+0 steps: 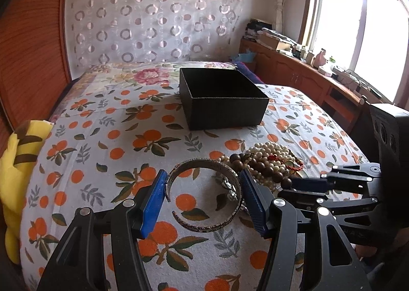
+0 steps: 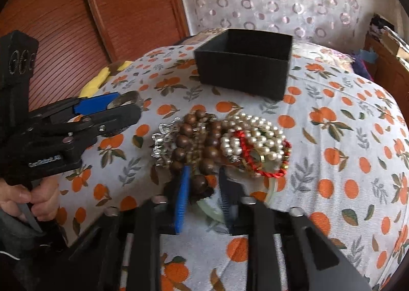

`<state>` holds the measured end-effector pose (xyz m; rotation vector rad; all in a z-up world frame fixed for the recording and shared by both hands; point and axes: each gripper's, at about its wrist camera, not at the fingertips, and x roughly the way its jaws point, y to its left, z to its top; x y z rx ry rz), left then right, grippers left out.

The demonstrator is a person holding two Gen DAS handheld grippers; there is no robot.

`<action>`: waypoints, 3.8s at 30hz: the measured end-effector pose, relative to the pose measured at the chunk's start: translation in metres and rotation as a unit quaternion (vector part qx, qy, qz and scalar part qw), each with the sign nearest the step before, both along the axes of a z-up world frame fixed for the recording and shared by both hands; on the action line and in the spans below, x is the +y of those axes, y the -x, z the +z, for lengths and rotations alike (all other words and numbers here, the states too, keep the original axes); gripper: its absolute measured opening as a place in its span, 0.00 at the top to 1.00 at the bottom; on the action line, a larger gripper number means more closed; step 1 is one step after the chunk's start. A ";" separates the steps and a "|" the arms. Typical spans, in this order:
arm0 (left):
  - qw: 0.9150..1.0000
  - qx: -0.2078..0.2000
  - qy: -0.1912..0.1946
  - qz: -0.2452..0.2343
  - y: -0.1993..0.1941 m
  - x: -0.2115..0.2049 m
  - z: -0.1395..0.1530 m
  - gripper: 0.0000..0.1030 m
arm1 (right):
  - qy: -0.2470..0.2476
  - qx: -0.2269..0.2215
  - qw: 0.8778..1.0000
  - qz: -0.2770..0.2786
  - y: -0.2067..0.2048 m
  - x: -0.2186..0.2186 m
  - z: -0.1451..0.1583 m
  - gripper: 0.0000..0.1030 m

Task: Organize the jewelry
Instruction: 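Grasp the silver bangle with the left tool while the right tool grasps the brown bead bracelet, then carry the bangle and bead bracelet into the black box and open both tools, then move both open tools back to the jewelry pile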

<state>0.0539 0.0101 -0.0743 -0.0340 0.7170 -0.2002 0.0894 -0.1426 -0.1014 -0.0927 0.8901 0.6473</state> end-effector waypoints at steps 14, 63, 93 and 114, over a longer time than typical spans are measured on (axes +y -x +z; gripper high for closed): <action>1.000 -0.007 0.008 0.012 -0.010 0.010 0.007 0.46 | -0.033 -0.083 0.996 0.011 -0.015 -0.011 0.063 0.83; 0.999 -0.032 -0.014 0.005 -0.130 -0.009 0.041 0.30 | -0.041 -0.141 0.988 -0.037 -0.130 -0.025 0.128 0.83; 0.999 0.042 -0.023 -0.021 -0.030 0.002 -0.021 0.27 | 0.010 -0.087 0.995 -0.045 -0.049 -0.047 0.039 0.81; 0.996 0.074 0.006 -0.054 -0.029 -0.028 -0.028 0.47 | 0.026 -0.055 0.998 -0.024 0.017 -0.056 -0.006 0.76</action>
